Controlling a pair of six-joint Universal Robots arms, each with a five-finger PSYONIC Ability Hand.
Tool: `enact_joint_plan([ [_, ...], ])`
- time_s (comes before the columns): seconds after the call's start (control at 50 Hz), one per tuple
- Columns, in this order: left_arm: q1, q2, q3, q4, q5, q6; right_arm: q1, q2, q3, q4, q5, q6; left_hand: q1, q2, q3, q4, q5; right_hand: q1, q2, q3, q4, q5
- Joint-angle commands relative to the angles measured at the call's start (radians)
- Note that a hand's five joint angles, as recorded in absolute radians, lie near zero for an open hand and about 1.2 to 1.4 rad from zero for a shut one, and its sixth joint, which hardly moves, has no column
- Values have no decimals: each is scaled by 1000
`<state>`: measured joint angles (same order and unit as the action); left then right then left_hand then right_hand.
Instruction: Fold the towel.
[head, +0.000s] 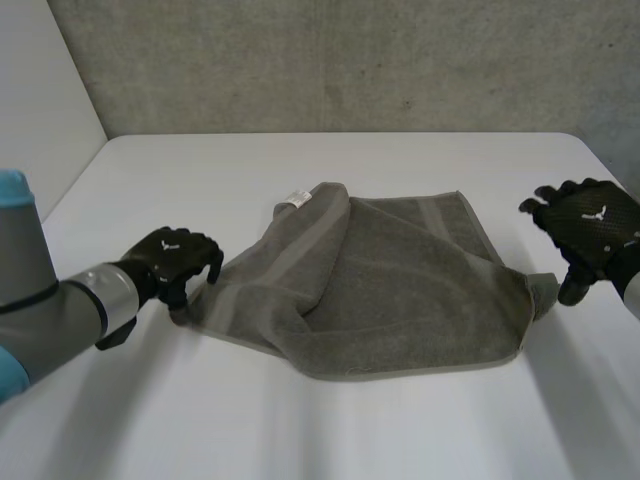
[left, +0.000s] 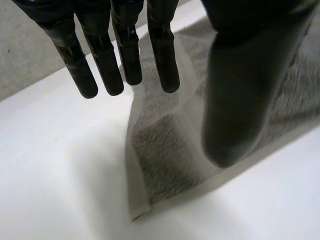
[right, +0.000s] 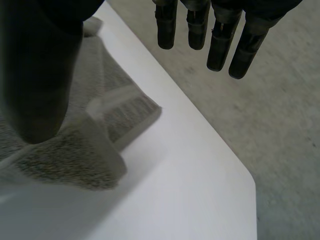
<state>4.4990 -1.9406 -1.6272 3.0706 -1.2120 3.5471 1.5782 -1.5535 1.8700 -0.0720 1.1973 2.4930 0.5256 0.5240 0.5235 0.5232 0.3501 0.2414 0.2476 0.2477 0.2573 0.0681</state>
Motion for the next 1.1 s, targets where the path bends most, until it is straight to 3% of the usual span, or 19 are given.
enact_joint_plan([
  [0.02,20,0,-132,204,2,213,-41,-42,110,1,-104,-163,-4,-2,-2,-1,-3,-67,-73,-73,-83,-68],
  [0.12,22,-20,-177,356,3,289,-58,-42,162,-5,-117,-249,2,4,4,4,3,-67,-73,-73,-83,-68],
  [0.28,8,-95,-155,451,2,300,-66,-42,190,-21,-117,-250,8,9,10,10,9,-67,-73,-73,-83,-68],
  [1.1,11,-192,-65,336,28,292,-84,-28,215,-74,-116,-240,-13,-11,-10,-10,-12,-67,-73,-73,-83,-68],
])
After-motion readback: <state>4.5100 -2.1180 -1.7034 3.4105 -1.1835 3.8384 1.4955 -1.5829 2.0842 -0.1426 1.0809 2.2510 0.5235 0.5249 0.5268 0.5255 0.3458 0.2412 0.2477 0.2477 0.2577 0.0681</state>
